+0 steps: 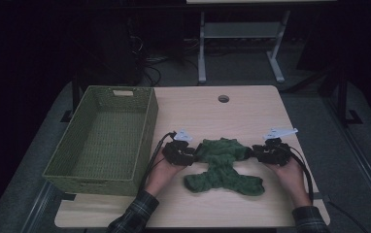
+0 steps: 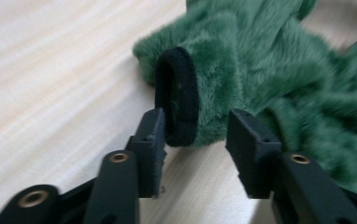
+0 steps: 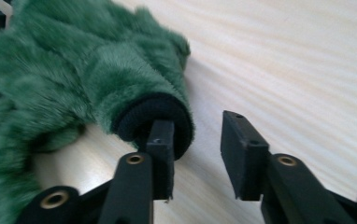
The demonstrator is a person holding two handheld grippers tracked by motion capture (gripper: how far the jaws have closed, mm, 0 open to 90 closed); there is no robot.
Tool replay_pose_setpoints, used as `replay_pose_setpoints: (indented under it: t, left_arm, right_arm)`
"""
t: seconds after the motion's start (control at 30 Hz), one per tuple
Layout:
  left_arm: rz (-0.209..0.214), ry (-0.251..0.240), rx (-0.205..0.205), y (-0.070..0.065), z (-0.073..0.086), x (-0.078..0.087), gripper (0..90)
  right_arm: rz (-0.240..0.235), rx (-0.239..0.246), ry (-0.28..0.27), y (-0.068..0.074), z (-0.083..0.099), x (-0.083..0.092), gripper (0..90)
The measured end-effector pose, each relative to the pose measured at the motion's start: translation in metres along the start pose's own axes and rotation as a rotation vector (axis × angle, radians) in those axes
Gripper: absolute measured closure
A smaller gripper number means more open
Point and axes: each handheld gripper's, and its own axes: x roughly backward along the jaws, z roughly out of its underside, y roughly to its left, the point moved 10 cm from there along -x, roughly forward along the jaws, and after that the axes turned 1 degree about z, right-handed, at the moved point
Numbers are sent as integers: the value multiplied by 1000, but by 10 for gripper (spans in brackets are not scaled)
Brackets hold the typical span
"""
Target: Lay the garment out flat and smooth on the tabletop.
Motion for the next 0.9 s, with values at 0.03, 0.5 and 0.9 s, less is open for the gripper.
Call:
replay_pose_setpoints:
  t: [0.03,0.5,0.9]
  left_arm:
    - [-1,-13,-2,-1,-5,5,535]
    - [-31,-80,10,19,-59,3,535]
    - [-21,-43,53,42,-68,-33,527]
  right_arm:
    - [-1,-1,-15,0,-3,6,627]
    - [-21,53,-91,4,-41,42,539]
    - [-21,22,-118,-5,-57,36,552]
